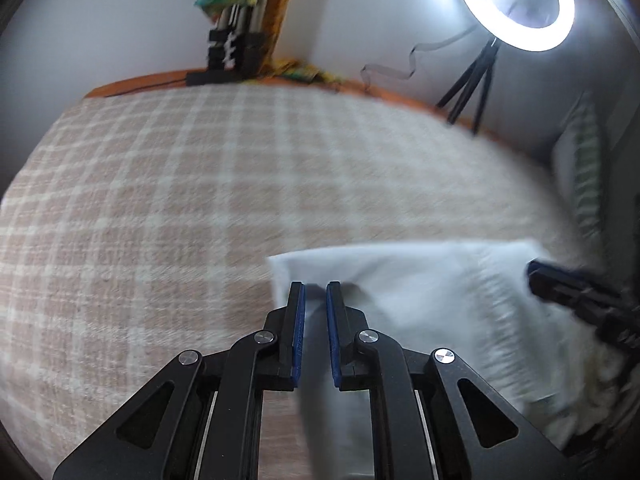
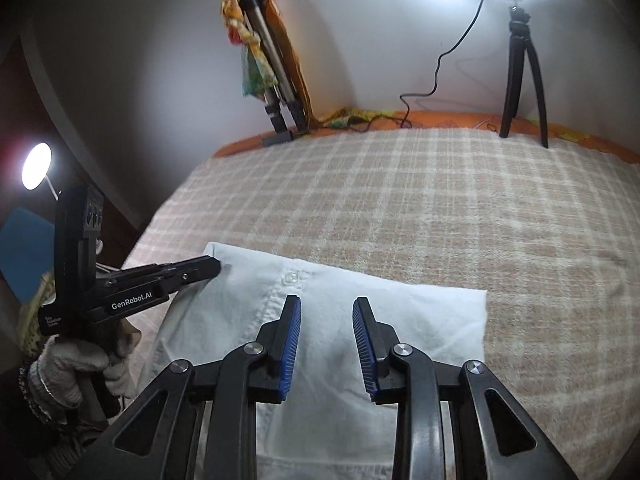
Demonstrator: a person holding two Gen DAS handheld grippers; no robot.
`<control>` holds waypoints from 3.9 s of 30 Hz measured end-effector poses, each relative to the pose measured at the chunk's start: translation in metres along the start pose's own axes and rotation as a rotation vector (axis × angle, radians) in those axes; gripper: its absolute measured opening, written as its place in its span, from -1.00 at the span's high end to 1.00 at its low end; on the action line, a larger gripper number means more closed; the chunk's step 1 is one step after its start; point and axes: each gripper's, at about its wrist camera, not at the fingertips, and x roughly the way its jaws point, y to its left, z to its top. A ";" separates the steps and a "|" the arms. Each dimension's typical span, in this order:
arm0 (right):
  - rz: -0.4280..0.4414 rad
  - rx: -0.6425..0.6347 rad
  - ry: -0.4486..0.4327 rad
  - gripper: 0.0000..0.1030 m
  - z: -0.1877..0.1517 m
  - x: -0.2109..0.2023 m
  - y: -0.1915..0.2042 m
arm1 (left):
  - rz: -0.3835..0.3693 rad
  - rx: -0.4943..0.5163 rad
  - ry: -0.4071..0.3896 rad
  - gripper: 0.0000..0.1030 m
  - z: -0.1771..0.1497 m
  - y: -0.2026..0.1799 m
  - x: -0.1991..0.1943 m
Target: Fold small clothes
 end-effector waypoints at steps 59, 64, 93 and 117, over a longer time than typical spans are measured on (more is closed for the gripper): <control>0.406 0.529 0.066 0.32 -0.087 -0.012 -0.110 | -0.511 -0.459 0.083 0.12 -0.039 0.041 -0.014; 0.364 0.493 0.070 0.58 -0.080 -0.011 -0.095 | -0.485 -0.431 0.093 0.49 -0.035 0.031 -0.011; -0.049 0.072 -0.128 0.79 -0.028 -0.129 -0.038 | -0.469 -0.082 -0.074 0.75 0.027 -0.085 -0.043; -0.388 0.078 -0.208 0.80 0.036 -0.201 -0.193 | -0.533 0.097 -0.080 0.75 0.124 -0.270 0.053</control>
